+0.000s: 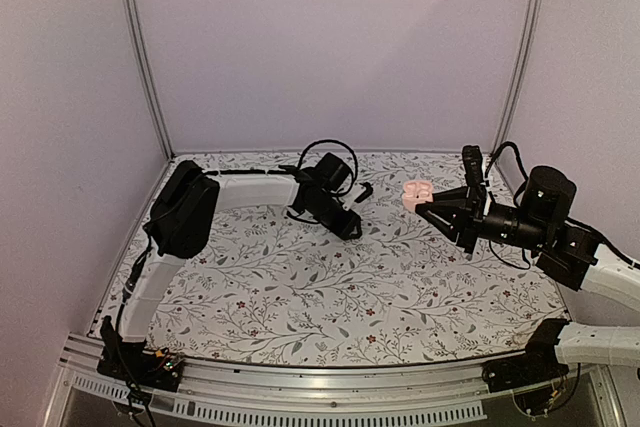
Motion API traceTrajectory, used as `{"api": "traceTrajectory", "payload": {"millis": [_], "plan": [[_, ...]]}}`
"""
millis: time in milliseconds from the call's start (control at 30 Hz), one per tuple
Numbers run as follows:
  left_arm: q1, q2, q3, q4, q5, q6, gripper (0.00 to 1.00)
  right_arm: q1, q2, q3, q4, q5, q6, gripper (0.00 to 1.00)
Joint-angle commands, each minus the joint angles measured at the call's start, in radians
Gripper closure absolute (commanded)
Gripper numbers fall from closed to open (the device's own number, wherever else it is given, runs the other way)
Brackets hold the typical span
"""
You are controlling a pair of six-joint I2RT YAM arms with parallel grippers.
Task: Insert the wireless bluetooth earbuds into the charging case
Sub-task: Pick up the left earbud from the center of the board.
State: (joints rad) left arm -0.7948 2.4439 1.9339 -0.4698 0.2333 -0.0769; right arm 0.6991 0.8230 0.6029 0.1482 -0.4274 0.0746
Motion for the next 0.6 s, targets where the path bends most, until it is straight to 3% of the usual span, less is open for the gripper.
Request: {"api": "traceTrajectory", "payload": {"millis": [0,67,167,400,567], "plan": [[-0.016,0.044,0.046,-0.085,0.009,0.058,0.66,-0.006,-0.017,0.026,0.001,0.001,-0.003,1.0],[-0.021,0.043,0.044,-0.1,-0.003,0.075,0.75,-0.006,-0.017,0.026,-0.001,0.001,-0.002,1.0],[-0.033,0.038,0.041,-0.129,-0.067,0.135,0.8,-0.006,-0.019,0.028,0.0,0.001,-0.002,1.0],[-0.052,-0.033,-0.042,-0.181,-0.135,0.263,0.84,-0.006,-0.018,0.029,0.001,-0.005,-0.001,1.0],[-0.083,-0.198,-0.26,-0.163,-0.083,0.404,0.85,-0.006,-0.015,0.031,0.001,-0.011,-0.002,1.0]]}}
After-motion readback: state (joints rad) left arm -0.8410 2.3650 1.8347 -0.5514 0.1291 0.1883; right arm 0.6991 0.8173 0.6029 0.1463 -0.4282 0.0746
